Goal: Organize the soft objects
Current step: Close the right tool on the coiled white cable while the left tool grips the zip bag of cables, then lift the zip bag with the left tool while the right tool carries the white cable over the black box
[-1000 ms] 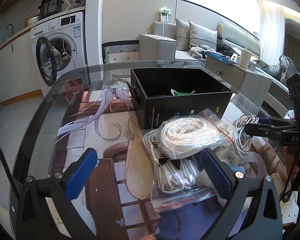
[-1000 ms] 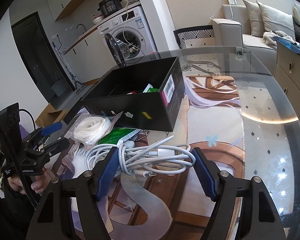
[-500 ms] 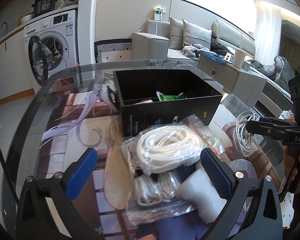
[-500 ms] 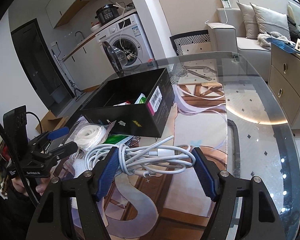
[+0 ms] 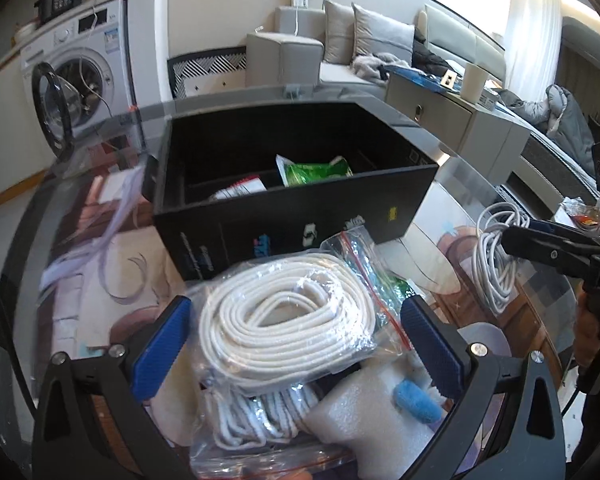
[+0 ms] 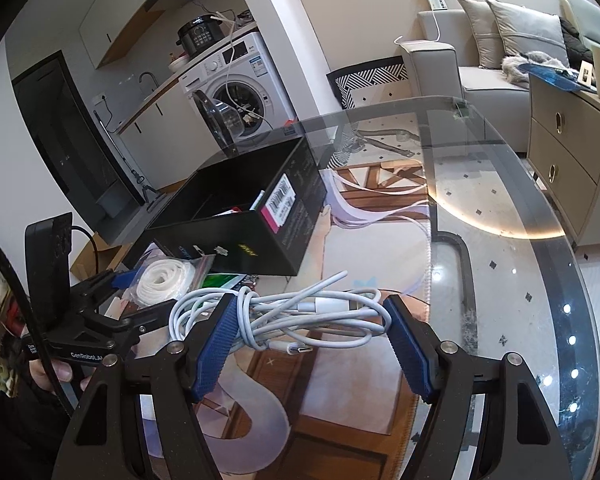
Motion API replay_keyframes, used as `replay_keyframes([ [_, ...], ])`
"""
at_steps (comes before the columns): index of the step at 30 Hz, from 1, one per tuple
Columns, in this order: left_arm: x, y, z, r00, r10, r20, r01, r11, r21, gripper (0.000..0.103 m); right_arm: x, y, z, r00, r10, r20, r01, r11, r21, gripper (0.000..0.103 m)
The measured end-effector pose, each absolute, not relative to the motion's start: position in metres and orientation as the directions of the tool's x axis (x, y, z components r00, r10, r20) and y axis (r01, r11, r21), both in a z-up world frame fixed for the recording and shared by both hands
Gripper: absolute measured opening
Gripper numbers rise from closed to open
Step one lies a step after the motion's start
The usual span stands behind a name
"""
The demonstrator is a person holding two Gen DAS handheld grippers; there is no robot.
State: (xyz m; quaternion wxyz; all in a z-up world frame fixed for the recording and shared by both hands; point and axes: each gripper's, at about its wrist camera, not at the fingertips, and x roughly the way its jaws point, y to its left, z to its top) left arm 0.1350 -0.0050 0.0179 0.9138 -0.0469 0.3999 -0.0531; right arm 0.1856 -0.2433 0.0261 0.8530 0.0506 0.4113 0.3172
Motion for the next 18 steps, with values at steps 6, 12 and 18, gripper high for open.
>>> replay_keyframes([
  [6,0.132,-0.007,0.016,0.678,-0.142,-0.721,0.072,0.989,-0.127,0.100,0.187,-0.241,0.023,0.451,0.582,-0.677,-0.496,0.793,0.352,0.074],
  [12,0.129,-0.002,0.018,0.679,-0.153,-0.718,0.083,0.988,-0.131,0.073,0.186,-0.237,0.025,0.450,0.586,-0.674,-0.506,0.789,0.348,0.074],
  [18,0.121,0.001,0.021,0.688,-0.178,-0.703,0.108,0.984,-0.143,0.056,0.184,-0.235,0.027,0.452,0.587,-0.672,-0.512,0.787,0.344,0.074],
])
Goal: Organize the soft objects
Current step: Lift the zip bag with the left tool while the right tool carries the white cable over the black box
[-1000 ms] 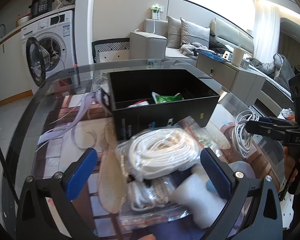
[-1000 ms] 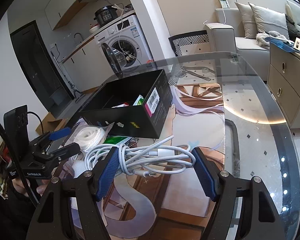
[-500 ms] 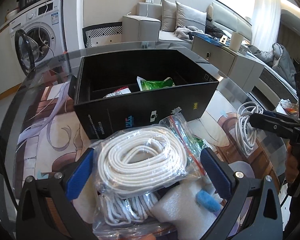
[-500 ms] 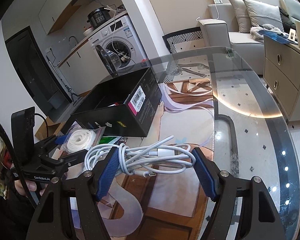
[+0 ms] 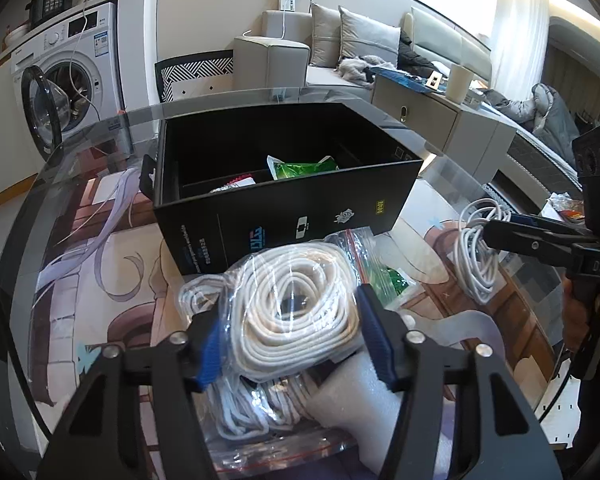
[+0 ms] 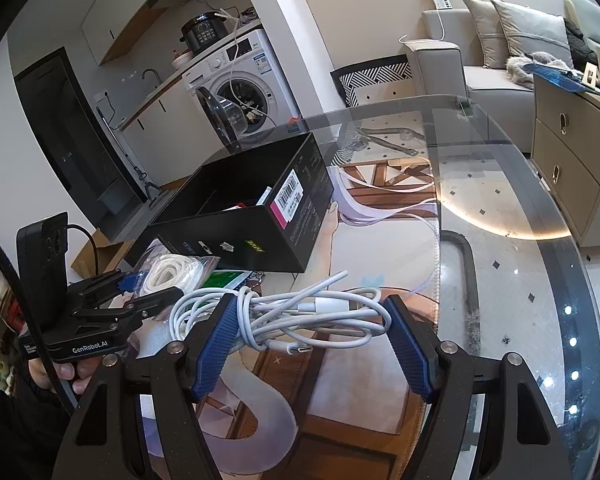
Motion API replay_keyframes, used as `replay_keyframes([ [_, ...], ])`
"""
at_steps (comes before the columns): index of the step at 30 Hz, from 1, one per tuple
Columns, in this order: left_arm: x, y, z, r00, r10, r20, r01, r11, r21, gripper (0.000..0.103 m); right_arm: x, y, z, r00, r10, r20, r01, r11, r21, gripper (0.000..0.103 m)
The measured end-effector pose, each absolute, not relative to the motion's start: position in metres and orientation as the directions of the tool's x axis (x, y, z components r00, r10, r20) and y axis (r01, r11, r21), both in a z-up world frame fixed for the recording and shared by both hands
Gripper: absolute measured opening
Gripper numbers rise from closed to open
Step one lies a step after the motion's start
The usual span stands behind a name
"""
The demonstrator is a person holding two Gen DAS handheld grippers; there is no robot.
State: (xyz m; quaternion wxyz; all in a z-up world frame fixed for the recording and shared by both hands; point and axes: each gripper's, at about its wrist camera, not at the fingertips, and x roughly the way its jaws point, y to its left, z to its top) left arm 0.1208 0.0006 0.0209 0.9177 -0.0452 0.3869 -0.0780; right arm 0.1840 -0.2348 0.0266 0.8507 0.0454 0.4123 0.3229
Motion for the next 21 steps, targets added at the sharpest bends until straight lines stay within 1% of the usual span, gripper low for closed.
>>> replay_keyframes([
  [6,0.115,0.005,0.026,0.699,-0.194,-0.689,0.112,0.980,-0.163,0.050,0.181,-0.232,0.032,0.458,0.592,-0.663,-0.524,0.782,0.337,0.074],
  [13,0.107,0.011,0.035,0.719,-0.200,-0.665,0.108,0.978,-0.177,0.049,0.176,-0.231,0.038,0.467,0.597,-0.652,-0.533,0.778,0.332,0.074],
  [21,0.099,0.024,0.054,0.764,-0.184,-0.618,0.086,0.979,-0.185,0.049,0.172,-0.226,0.051,0.497,0.602,-0.625,-0.546,0.777,0.313,0.074],
])
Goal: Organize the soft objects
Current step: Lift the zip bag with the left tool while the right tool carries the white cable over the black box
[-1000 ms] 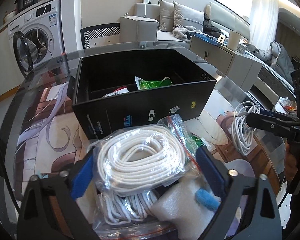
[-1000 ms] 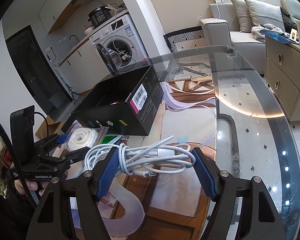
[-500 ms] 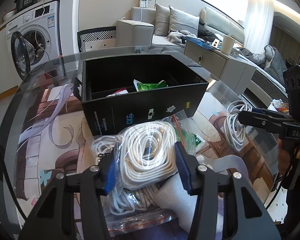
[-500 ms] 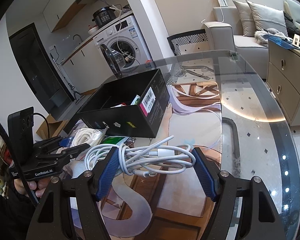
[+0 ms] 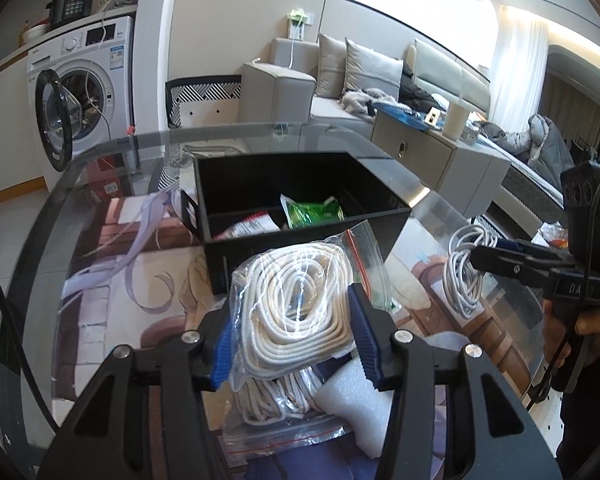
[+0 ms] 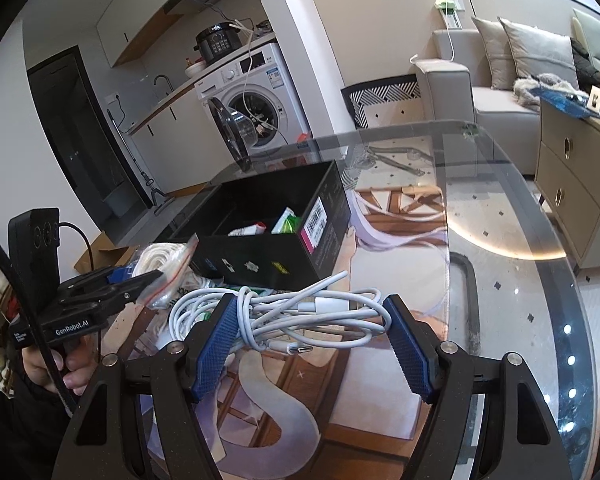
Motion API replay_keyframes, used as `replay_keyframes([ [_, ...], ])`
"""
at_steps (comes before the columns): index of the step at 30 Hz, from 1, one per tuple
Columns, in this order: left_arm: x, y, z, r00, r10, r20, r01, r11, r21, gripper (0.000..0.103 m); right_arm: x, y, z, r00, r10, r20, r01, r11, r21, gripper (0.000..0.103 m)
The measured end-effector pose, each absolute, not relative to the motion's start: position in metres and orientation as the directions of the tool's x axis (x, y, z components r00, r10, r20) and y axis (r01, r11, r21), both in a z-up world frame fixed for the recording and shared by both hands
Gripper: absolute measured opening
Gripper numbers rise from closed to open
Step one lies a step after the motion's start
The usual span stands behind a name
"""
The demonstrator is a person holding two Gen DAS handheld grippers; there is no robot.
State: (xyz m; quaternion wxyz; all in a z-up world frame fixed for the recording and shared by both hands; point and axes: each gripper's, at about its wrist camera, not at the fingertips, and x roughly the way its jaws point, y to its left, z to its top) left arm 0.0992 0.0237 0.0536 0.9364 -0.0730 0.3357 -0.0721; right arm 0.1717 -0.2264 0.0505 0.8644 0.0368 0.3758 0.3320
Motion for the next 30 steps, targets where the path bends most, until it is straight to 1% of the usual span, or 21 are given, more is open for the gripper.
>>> replay_keyframes([
  [4,0.100,0.028,0.063,0.783,-0.174,-0.597,0.080,0.980,-0.181,0.049,0.169,-0.223,0.062,0.527,0.605,-0.597,-0.555,0.777,0.297,0.074],
  [7,0.103,0.031,0.069,0.794,-0.163,-0.585,0.072,0.982,-0.176,0.049,0.170,-0.219,0.070,0.563,0.584,-0.585,-0.553,0.792,0.259,0.074],
  [20,0.129,0.035,0.079,0.823,-0.141,-0.550,0.050,0.983,-0.178,0.049,0.186,-0.178,0.091,0.655,0.502,-0.565,-0.552,0.828,0.096,0.074],
  [23,0.136,0.037,0.080,0.829,-0.133,-0.544,0.039,0.983,-0.182,0.049,0.194,-0.171,0.093,0.666,0.492,-0.561,-0.549,0.832,0.078,0.074],
  [30,0.150,0.038,0.079,0.833,-0.117,-0.540,0.017,0.982,-0.186,0.050,0.205,-0.146,0.094,0.723,0.418,-0.550,-0.534,0.844,-0.059,0.074],
])
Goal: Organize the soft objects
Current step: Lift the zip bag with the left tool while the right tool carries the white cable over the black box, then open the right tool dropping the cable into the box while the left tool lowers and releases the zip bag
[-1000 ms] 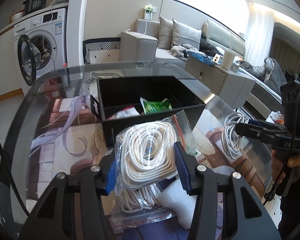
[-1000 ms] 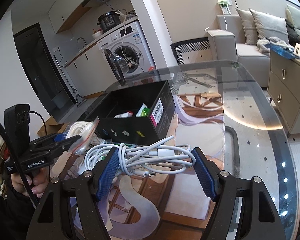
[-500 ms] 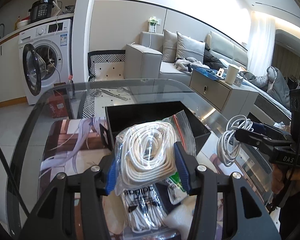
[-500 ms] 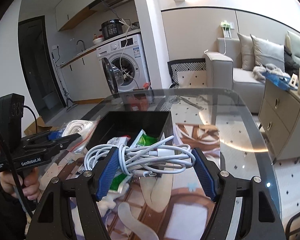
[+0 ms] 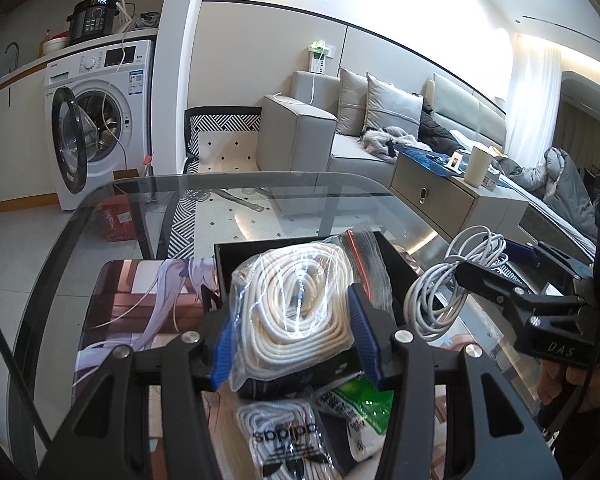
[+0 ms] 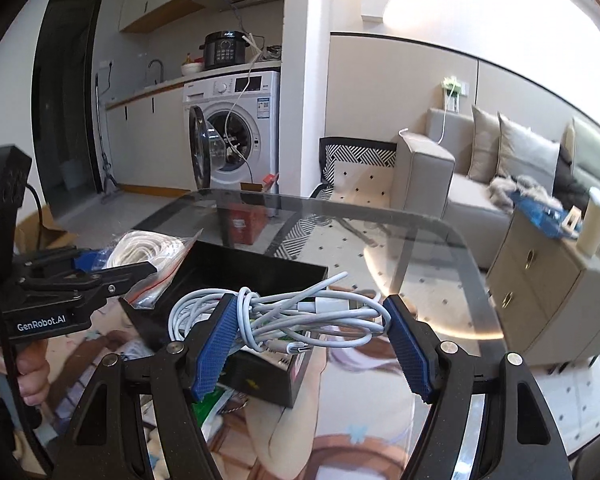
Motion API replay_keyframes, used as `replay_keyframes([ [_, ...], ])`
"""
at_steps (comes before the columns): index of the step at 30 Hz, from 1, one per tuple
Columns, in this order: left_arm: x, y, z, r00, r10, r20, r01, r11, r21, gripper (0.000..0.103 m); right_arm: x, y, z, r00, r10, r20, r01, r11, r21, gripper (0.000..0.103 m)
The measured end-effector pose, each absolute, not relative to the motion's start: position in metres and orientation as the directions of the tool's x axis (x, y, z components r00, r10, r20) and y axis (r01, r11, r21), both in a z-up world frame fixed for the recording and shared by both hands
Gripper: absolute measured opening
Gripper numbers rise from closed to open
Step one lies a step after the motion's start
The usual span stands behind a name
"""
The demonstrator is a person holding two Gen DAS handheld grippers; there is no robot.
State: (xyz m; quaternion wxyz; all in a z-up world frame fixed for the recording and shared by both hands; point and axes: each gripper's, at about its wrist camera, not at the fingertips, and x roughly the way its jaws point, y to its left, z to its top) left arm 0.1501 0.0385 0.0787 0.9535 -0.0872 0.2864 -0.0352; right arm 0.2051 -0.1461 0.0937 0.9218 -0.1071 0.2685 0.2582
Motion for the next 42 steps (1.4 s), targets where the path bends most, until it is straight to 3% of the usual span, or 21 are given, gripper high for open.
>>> replay_keyframes([
  [12,0.174,0.038,0.070,0.828,-0.096,-0.552,-0.003,0.984,-0.176,0.050,0.225,-0.106,0.079,0.743,0.381,-0.550,-0.550,0.816,-0.179,0.074],
  [33,0.186,0.039,0.058,0.815,-0.085,-0.573,-0.023,0.984,-0.179,0.050,0.249,-0.071,0.054,0.687,0.397,-0.608,-0.630,0.743,-0.227,0.075],
  [35,0.186,0.040,0.057,0.815,-0.086,-0.574,-0.023,0.983,-0.179,0.050,0.249,-0.071,0.054,0.676,0.409,-0.613,-0.644,0.733,-0.221,0.078],
  [38,0.187,0.040,0.055,0.813,-0.089,-0.576,-0.018,0.984,-0.177,0.051,0.245,-0.075,0.057,0.680,0.424,-0.599,-0.646,0.733,-0.214,0.095],
  [42,0.187,0.039,0.051,0.808,-0.091,-0.582,-0.012,0.985,-0.170,0.052,0.238,-0.088,0.061,0.693,0.420,-0.586,-0.630,0.748,-0.208,0.100],
])
